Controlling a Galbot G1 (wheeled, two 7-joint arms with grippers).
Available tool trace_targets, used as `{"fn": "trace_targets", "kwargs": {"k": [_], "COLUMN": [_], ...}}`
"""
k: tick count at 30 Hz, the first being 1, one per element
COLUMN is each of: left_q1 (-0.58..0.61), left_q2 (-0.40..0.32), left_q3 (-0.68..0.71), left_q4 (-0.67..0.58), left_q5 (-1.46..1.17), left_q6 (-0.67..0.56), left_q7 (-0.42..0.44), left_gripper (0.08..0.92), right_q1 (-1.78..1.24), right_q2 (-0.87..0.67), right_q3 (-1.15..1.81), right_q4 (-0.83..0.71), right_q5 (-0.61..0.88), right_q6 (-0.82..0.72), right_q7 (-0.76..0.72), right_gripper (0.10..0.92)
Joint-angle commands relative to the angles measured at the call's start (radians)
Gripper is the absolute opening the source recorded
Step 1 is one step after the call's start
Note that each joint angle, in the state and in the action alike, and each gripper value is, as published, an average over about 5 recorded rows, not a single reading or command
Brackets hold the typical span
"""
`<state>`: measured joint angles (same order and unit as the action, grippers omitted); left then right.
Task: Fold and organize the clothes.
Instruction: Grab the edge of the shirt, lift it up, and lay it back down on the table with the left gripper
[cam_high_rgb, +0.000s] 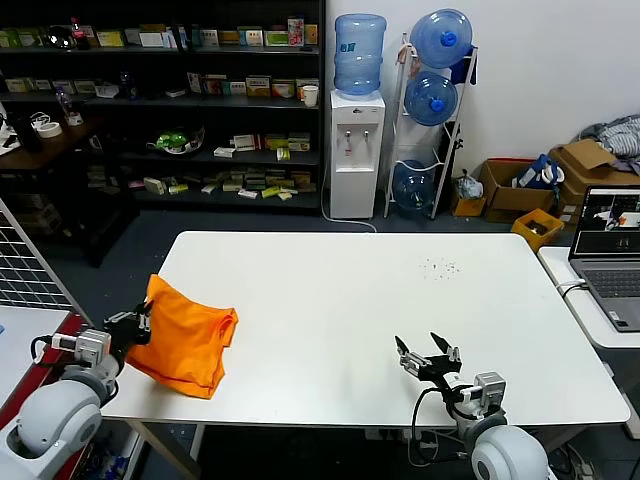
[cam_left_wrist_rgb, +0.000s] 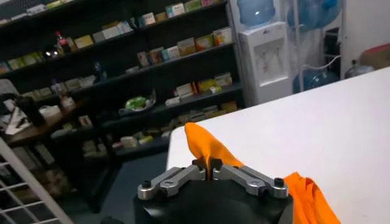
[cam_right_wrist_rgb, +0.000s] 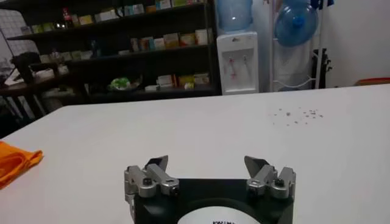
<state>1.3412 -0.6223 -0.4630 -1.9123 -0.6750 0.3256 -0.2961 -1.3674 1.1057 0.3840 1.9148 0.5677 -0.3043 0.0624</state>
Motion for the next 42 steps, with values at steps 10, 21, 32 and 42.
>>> {"fn": "trace_targets", "kwargs": {"k": [10, 21, 32, 42], "left_q1": [-0.082, -0.510, -0.583, -0.560], "left_q2": [-0.032, -0.729, -0.971, -1.002], "left_q3": [0.148, 0.591, 0.660, 0.668], "left_q4": [-0.166, 0.059, 0.364, 0.405], "left_q5": [-0.479, -0.572, -0.345, -0.241], "left_q6": [0.077, 0.094, 0.090, 0.084], "left_q7": [-0.210, -0.436, -0.355, -0.312], "left_gripper": [0.113, 0.113, 0.113, 0.113], "right_q1": [-0.057, -0.190, -0.221, -0.223], "right_q2": [0.056, 0.119, 0.113, 0.091], "right_q3": [0.040, 0.147, 0.191, 0.207], "right_q4": [0.037, 0.104, 0.135, 0.148], "right_q5": [-0.049, -0.102, -0.083, -0.069], "right_q6": [0.000, -0.001, 0.000, 0.012], "right_q7": [0.001, 0.003, 0.004, -0.014], "right_gripper": [0.823, 0.823, 0.823, 0.823]}}
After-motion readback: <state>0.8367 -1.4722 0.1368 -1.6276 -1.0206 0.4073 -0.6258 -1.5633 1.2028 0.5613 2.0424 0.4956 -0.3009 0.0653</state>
